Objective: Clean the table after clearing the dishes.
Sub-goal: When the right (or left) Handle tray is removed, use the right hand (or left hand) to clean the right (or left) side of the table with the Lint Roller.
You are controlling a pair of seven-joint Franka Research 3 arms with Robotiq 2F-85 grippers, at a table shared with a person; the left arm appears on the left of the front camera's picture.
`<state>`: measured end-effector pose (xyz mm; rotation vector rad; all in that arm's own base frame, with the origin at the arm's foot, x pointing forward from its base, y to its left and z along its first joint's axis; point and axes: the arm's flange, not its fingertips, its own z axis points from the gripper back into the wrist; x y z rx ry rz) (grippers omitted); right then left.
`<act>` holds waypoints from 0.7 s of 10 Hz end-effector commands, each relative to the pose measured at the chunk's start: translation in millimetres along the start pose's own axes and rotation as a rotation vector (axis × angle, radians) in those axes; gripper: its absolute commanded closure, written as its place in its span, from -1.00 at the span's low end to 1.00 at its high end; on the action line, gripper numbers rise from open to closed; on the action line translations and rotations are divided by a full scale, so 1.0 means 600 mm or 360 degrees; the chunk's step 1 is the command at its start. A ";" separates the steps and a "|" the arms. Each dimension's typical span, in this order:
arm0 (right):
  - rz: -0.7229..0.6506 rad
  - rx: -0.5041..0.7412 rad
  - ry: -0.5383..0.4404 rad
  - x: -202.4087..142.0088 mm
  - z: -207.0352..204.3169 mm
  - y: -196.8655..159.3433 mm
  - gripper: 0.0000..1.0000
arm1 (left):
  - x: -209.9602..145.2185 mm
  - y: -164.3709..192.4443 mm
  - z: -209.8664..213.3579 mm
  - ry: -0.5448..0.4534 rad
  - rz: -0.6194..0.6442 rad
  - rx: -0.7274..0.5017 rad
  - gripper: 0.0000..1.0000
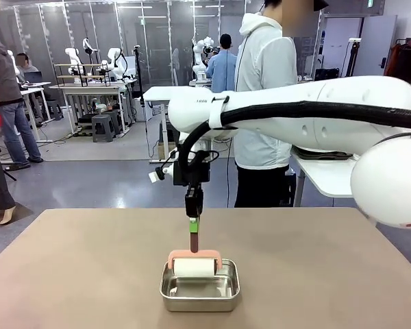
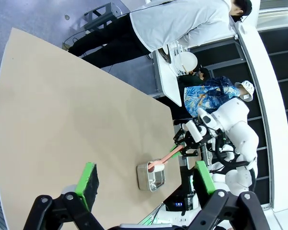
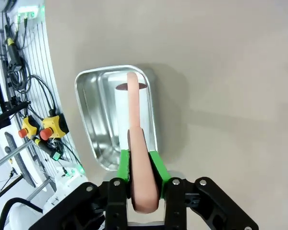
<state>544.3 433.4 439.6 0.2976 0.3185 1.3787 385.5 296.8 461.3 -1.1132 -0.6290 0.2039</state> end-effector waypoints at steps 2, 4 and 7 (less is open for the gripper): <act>-0.0676 -0.0081 -0.0011 -0.063 0.053 0.053 1.00 | 0.000 0.000 0.006 0.0016 -0.0023 -0.0011 -1.00; -0.0994 -0.0152 -0.0064 -0.111 0.073 0.090 1.00 | 0.000 0.000 0.006 0.0016 -0.0023 -0.0011 -1.00; -0.1432 -0.0293 -0.0256 -0.196 0.091 0.141 1.00 | 0.000 0.000 0.006 0.0016 -0.0023 -0.0011 -1.00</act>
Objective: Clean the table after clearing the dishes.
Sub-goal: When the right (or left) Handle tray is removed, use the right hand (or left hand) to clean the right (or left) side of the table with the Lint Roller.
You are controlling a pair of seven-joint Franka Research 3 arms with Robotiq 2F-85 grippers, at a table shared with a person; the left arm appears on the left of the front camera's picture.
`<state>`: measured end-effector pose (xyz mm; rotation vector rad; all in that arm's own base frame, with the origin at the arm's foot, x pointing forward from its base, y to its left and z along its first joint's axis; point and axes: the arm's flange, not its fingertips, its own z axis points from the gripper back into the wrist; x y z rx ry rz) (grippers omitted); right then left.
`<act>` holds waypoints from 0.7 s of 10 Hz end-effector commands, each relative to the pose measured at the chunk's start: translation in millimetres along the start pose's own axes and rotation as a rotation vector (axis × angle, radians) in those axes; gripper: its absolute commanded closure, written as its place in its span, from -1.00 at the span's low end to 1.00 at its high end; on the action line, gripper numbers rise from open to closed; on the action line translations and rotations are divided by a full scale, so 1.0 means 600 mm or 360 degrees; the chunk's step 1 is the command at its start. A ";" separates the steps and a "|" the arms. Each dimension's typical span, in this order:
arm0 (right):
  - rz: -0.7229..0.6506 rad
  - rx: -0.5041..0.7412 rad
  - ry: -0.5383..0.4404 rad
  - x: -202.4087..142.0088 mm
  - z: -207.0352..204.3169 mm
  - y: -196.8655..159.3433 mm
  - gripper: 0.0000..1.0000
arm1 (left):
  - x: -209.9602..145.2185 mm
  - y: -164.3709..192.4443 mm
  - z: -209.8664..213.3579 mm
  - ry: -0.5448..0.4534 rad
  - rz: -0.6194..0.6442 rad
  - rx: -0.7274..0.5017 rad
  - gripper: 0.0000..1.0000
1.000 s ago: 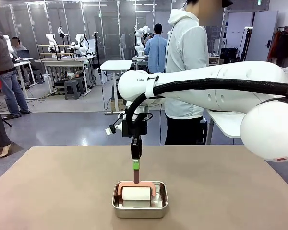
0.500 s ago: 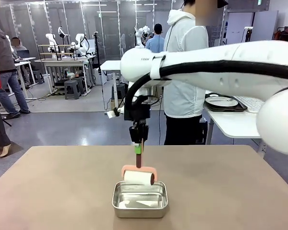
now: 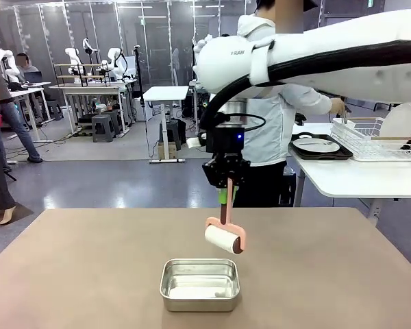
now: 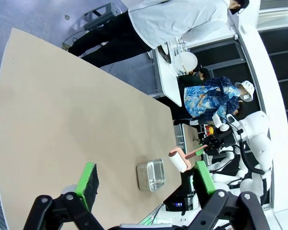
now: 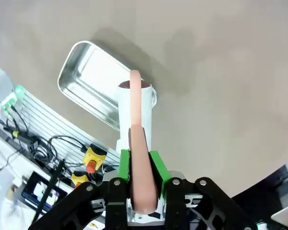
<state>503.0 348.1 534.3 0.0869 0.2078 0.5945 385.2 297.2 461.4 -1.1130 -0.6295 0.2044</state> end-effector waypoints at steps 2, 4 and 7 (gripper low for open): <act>-0.0502 -0.0064 -0.0232 -0.135 -0.019 -0.026 1.00 | 0.000 0.000 0.006 0.0018 -0.0023 -0.0011 -1.00; -0.0669 -0.0013 -0.0356 -0.190 -0.025 -0.060 1.00 | 0.000 0.000 0.006 0.0018 -0.0023 -0.0011 -1.00; -0.0760 -0.0048 -0.0510 -0.193 -0.047 -0.078 1.00 | 0.000 0.000 0.006 0.0018 -0.0023 -0.0011 -1.00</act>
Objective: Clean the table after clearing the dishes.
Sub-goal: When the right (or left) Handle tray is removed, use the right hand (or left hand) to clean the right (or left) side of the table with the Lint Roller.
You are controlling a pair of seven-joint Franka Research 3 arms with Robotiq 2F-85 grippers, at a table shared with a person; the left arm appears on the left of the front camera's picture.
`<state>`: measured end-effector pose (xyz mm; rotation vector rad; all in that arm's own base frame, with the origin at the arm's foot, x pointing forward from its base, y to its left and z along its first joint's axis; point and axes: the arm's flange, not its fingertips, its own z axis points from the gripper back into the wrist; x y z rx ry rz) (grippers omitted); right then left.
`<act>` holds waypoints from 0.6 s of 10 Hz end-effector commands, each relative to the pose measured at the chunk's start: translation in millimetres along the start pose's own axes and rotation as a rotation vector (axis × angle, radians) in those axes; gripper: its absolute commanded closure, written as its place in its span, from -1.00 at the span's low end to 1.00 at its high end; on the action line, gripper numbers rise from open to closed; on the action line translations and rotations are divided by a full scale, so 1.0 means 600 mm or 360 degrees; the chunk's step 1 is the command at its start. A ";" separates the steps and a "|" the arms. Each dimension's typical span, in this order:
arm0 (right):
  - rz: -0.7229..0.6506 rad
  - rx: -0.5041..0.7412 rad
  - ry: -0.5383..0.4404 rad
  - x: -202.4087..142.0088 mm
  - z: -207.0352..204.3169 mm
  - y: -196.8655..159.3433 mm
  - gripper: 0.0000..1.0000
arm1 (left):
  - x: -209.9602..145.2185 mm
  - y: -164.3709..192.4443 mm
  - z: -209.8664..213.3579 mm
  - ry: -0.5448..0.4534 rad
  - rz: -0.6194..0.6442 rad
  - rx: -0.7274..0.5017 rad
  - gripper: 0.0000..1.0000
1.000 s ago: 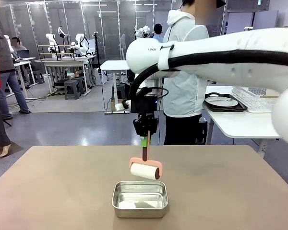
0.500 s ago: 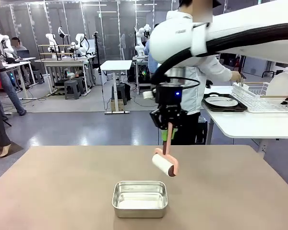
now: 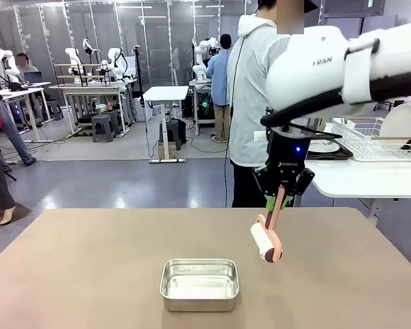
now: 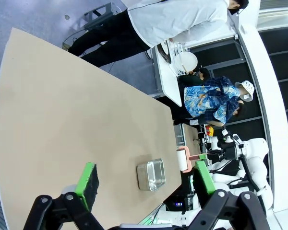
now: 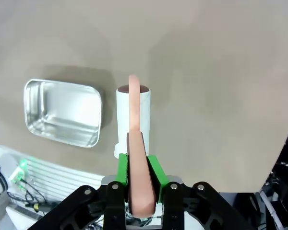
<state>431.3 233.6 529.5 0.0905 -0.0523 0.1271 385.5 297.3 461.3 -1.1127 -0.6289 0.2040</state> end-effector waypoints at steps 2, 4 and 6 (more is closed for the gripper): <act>0.0015 -0.0005 0.0051 0.005 0.013 0.006 1.00 | -0.001 0.000 0.006 0.0016 -0.0023 -0.0011 -1.00; 0.0015 -0.0005 0.0051 0.005 0.013 0.006 1.00 | -0.001 0.000 0.006 0.0016 -0.0023 -0.0011 -1.00; 0.0008 -0.0008 0.0039 0.000 0.006 0.003 0.55 | -0.001 0.000 0.006 0.0016 -0.0023 -0.0011 -1.00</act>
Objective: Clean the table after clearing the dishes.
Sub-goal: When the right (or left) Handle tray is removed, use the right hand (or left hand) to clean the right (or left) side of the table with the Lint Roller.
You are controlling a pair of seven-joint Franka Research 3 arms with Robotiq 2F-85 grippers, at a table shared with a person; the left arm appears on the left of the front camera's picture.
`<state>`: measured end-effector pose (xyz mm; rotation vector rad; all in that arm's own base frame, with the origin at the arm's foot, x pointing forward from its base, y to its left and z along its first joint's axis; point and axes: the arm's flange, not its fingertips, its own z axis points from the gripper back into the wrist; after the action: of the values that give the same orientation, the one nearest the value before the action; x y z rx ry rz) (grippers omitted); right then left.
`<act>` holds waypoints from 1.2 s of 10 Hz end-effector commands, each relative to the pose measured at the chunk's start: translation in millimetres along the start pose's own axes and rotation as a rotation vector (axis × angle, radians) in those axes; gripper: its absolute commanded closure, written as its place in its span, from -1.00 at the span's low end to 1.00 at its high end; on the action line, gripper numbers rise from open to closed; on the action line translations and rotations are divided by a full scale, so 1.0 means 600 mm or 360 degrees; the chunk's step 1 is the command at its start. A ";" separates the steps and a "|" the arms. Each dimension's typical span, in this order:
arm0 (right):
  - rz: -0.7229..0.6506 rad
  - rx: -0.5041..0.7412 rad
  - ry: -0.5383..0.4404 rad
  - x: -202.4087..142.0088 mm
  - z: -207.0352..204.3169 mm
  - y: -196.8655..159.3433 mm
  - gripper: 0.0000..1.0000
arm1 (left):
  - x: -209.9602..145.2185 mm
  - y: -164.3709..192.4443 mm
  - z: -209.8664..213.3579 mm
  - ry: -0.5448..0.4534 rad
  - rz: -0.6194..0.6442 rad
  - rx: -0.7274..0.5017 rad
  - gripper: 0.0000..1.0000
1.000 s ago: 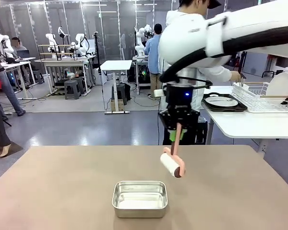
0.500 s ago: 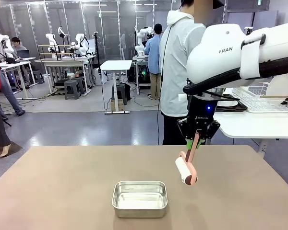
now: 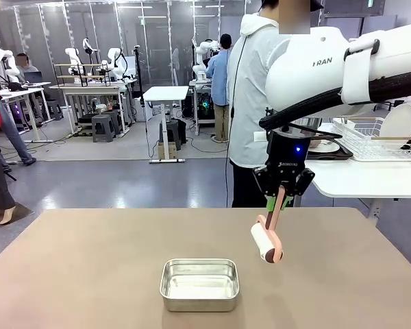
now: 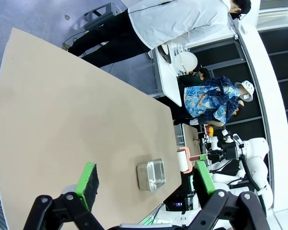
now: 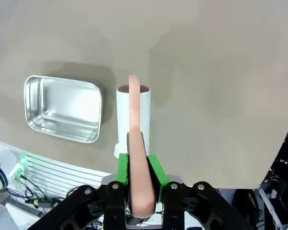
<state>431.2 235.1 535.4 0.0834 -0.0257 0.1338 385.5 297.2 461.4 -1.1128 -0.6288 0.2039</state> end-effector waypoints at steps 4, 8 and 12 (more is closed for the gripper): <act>-0.0290 0.0425 -0.0267 0.030 -0.053 -0.091 0.55 | -0.001 0.000 0.006 0.0016 -0.0023 -0.0011 -1.00; -0.0301 0.0740 -0.0211 0.043 -0.146 -0.163 0.55 | -0.001 0.000 0.006 0.0016 -0.0023 -0.0011 -1.00; -0.0323 0.0877 -0.0298 0.061 -0.218 -0.207 0.55 | -0.001 0.000 0.006 0.0016 -0.0023 -0.0011 -1.00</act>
<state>488.1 126.7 397.8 0.6275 -0.0999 -0.0781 385.6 297.1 461.4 -1.1130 -0.6286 0.2036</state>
